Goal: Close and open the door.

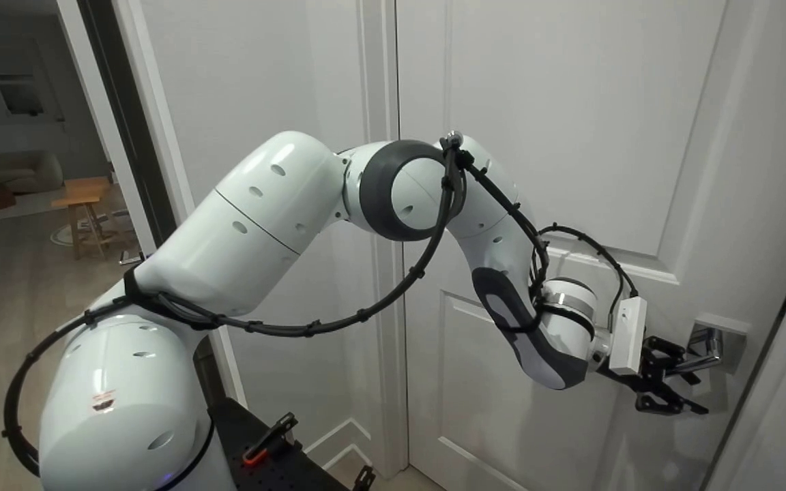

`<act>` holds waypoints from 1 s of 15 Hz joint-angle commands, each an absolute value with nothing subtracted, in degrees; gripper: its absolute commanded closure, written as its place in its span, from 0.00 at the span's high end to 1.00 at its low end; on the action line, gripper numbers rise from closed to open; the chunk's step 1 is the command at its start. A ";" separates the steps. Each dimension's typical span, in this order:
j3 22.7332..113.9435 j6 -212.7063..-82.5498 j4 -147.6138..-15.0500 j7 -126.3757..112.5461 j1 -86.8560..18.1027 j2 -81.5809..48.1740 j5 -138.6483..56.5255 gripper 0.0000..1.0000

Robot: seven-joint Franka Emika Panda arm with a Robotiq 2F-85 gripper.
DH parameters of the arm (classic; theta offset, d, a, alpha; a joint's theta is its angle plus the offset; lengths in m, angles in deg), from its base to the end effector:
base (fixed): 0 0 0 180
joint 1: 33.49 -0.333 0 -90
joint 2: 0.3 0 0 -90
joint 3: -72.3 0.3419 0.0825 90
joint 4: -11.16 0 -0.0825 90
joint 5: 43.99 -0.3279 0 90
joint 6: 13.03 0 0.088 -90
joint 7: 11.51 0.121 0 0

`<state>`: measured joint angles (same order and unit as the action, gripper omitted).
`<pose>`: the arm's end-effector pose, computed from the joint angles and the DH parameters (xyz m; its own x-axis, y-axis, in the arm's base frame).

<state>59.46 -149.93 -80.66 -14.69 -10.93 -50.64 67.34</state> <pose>0.5618 -0.3866 0.1800 0.4210 0.3591 -0.8329 0.8848 0.0396 0.4643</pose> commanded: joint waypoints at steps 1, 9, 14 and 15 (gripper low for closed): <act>59.74 -151.88 -76.66 -17.03 -9.33 -53.22 64.78 0.81; 60.46 -159.15 -74.51 -22.00 -8.44 -51.59 55.80 1.00; 60.74 -164.42 -73.84 -28.78 -7.90 -49.88 46.58 1.00; 60.84 -165.48 -73.94 -30.40 -7.70 -49.46 44.47 1.00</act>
<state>59.80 -162.35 -74.05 -25.60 -9.25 -50.76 49.26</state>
